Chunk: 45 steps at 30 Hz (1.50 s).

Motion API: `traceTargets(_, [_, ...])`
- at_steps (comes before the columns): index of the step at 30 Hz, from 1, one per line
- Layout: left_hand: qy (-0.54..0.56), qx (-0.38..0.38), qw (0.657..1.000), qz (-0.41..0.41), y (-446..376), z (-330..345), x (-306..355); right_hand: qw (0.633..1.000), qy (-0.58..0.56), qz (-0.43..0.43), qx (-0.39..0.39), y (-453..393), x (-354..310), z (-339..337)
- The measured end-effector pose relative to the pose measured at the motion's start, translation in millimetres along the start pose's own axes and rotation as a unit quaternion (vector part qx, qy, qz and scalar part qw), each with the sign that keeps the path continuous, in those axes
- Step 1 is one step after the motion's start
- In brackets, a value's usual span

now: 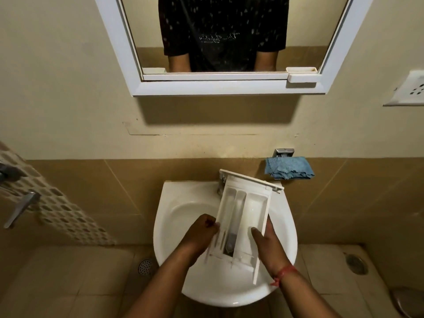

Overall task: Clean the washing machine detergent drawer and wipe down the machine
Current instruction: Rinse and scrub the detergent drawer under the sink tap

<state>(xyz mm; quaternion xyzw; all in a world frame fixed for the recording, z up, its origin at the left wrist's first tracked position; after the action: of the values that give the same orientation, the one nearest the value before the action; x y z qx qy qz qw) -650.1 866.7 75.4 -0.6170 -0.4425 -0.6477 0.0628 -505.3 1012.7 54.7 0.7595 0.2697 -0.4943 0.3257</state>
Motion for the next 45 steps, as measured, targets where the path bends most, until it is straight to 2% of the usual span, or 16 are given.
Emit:
traceTargets(3, [0.156, 0.003, 0.988, 0.000, 2.1, 1.5, 5.0, 0.999, 0.020, -0.031, -0.007, -0.8, 8.5, 1.9])
traceTargets(7, [0.423, 0.031, 0.905, -0.024, -12.5, -16.9, 24.2, 0.987, 0.109, -0.093, -0.069, -11.3, 13.2, 7.3])
traceTargets(8, [0.435, 0.040, 0.899, -0.033, -14.6, -21.6, 29.3, 0.980, 0.139, -0.111, -0.089, -14.5, 12.9, 7.9])
traceTargets(11, [0.383, 0.091, 0.919, -0.040, -14.0, -26.2, 28.7, 0.961, 0.180, -0.126, -0.167, -25.1, 8.8, 4.6])
traceTargets(14, [0.377, 0.160, 0.912, -0.014, -14.1, -29.5, 8.0, 0.949, 0.125, -0.054, -0.285, -46.8, 3.5, -11.3])
traceTargets(15, [0.379, 0.181, 0.908, -0.008, -12.7, -30.7, 1.3, 0.955, 0.089, -0.019, -0.282, -59.4, 1.5, -16.9])
traceTargets(17, [0.378, 0.214, 0.900, 0.004, -7.9, -29.1, -8.7, 0.979, 0.044, 0.019, -0.196, -86.1, -11.0, -22.9])
traceTargets(19, [0.386, 0.242, 0.890, 0.017, -3.3, -24.8, -14.7, 0.991, 0.106, -0.007, -0.080, -115.4, -28.6, -20.1])
traceTargets(21, [0.397, 0.260, 0.880, 0.026, 1.6, -20.8, -17.2, 0.983, 0.179, -0.038, -0.034, -142.5, -52.2, -8.9])
traceTargets(24, [0.406, 0.277, 0.870, 0.041, 7.4, -17.7, -13.8, 0.969, 0.229, -0.031, -0.084, -179.1, -77.3, 13.9])
traceTargets(27, [0.403, 0.282, 0.869, 0.053, 12.0, -17.1, -6.4, 0.936, 0.324, -0.042, -0.132, -187.7, -91.3, 27.6])
traceTargets(30, [0.401, 0.290, 0.867, 0.059, 13.9, -19.4, -2.6, 0.923, 0.354, -0.036, -0.143, -181.5, -99.6, 29.1])
traceTargets(34, [0.383, 0.289, 0.875, 0.065, 10.3, -19.1, -3.8, 0.956, 0.207, 0.040, -0.206, -177.4, -78.1, 8.5])
traceTargets(36, [0.375, 0.281, 0.881, 0.069, 7.4, -17.2, -4.4, 0.959, 0.144, 0.027, -0.243, -163.1, -71.0, -7.8])
traceTargets(40, [0.376, 0.270, 0.884, 0.070, 4.5, -13.8, -2.4, 0.990, -0.025, 0.025, -0.134, -118.4, -80.2, -16.8])
traceTargets(45, [0.367, 0.259, 0.890, 0.082, 5.9, -8.8, 7.2, 0.992, -0.076, 0.027, -0.098, -56.8, -65.9, 16.7])
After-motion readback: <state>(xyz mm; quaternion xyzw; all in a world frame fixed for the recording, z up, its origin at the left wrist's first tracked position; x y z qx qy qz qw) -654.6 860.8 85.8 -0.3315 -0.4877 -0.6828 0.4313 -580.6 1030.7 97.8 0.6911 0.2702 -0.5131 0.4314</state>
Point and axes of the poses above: each hand's wrist, its own y-axis away from the middle knuckle, its own z-axis out of the palm, x = y × z, the point moved 1 cm from there along -y, towards the middle knuckle, and after that the axes turned 6 degrees about y, right-handed, at the moved point
